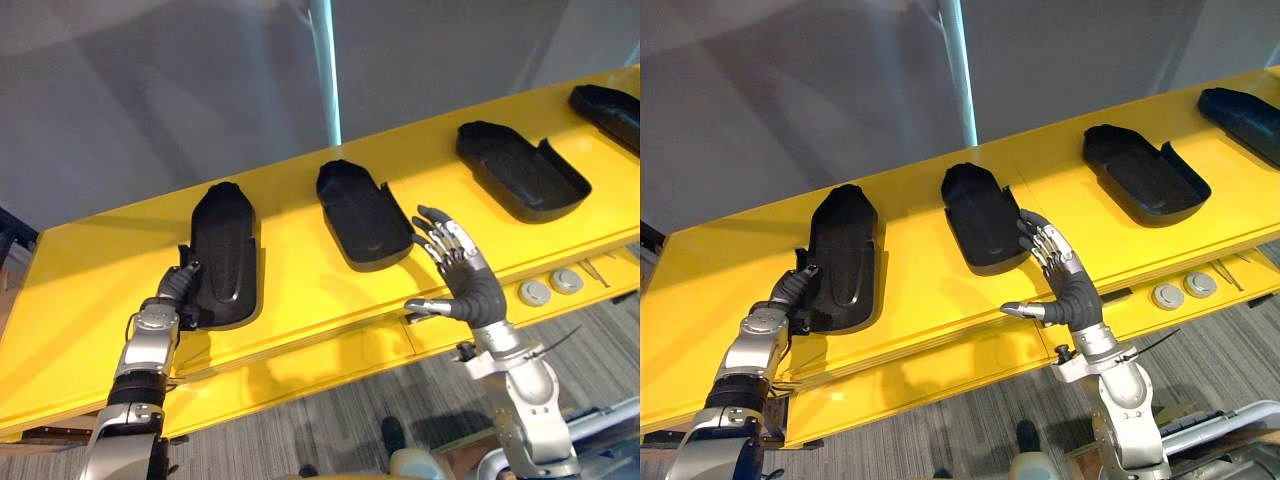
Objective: Walk over and take plastic housings, then place them on the shelf
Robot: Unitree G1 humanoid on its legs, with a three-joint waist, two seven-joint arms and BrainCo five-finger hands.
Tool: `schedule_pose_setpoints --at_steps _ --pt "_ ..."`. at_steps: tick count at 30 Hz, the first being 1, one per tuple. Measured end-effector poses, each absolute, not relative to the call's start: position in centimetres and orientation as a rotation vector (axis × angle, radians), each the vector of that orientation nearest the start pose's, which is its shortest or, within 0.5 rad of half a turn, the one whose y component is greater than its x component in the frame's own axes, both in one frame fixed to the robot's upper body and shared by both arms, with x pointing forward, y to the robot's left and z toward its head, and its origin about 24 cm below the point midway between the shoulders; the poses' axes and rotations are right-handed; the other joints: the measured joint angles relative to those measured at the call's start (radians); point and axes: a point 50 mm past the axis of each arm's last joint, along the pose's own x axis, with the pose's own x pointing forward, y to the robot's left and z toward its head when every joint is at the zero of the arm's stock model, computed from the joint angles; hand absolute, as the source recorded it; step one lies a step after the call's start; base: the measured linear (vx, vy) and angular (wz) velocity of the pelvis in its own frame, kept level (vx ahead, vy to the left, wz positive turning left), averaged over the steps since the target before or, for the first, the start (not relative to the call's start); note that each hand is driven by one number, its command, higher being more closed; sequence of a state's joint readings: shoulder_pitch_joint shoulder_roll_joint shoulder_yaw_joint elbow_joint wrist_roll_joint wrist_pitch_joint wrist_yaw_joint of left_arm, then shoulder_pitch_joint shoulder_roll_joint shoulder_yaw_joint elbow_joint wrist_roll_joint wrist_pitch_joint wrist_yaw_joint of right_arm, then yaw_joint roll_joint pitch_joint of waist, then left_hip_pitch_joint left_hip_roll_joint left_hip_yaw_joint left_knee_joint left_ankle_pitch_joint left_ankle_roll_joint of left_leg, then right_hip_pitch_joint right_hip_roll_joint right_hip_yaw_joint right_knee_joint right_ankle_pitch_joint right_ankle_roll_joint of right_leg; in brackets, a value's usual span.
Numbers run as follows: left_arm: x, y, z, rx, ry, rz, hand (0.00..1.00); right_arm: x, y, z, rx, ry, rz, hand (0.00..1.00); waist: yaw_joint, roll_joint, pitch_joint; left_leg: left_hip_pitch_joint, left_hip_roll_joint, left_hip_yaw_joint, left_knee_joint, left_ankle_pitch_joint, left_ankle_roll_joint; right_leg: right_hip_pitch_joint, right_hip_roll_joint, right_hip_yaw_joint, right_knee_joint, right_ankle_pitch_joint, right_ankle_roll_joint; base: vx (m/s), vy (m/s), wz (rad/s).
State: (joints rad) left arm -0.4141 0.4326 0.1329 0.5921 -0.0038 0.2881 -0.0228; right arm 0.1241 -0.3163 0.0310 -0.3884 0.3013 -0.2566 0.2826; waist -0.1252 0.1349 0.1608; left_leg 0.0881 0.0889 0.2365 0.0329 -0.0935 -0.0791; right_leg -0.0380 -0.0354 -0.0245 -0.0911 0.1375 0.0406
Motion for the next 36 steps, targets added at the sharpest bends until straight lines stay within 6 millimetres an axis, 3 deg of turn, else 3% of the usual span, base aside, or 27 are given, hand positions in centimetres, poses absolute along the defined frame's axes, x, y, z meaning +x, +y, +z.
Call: schedule_pose_setpoints --at_steps 4,10,18,24,25,36 --pt "31.3 28.6 3.1 0.271 0.454 0.248 1.00 21.3 -17.0 13.6 -0.100 -0.510 0.415 0.00 0.001 0.017 0.007 -0.002 -0.004 0.021 -0.001 0.001 0.000 -0.013 -0.005 0.021 0.000 0.000 -0.001 -0.05 0.016 -0.12" --pt "31.1 29.3 2.7 0.276 0.480 0.292 1.00 21.1 -17.0 14.4 -0.128 -0.531 0.439 0.00 -0.025 0.016 0.009 -0.002 -0.011 0.023 0.000 0.002 0.000 -0.014 -0.013 0.023 0.000 0.002 0.001 -0.03 0.010 -0.02" --pt "31.8 30.1 3.8 0.250 0.463 0.359 1.00 20.8 -16.8 15.0 -0.144 -0.554 0.460 0.00 -0.030 0.032 0.059 -0.003 -0.012 0.027 0.000 0.002 -0.001 -0.015 -0.015 0.024 0.000 0.004 0.003 -0.02 0.006 -0.01" --pt "31.8 30.8 4.3 0.261 0.456 0.368 1.00 20.8 -16.8 15.0 -0.142 -0.551 0.454 0.00 -0.040 0.028 0.071 -0.004 -0.014 0.027 0.000 0.002 -0.001 -0.017 -0.017 0.024 0.000 0.002 0.003 0.00 0.000 0.00" --pt "31.8 30.8 4.3 0.260 0.456 0.368 0.00 20.8 -16.8 15.0 -0.142 -0.550 0.454 0.00 -0.040 0.027 0.071 -0.004 -0.014 0.027 0.000 0.002 -0.001 -0.017 -0.017 0.024 0.000 0.001 0.004 0.00 0.000 0.00" --pt "31.7 31.5 4.3 0.267 0.472 0.421 0.00 20.9 -16.9 14.9 -0.141 -0.537 0.453 0.00 -0.056 0.017 0.078 -0.002 -0.013 0.036 0.001 0.002 -0.001 -0.018 -0.016 0.026 0.000 0.001 0.005 -0.01 0.001 -0.01"
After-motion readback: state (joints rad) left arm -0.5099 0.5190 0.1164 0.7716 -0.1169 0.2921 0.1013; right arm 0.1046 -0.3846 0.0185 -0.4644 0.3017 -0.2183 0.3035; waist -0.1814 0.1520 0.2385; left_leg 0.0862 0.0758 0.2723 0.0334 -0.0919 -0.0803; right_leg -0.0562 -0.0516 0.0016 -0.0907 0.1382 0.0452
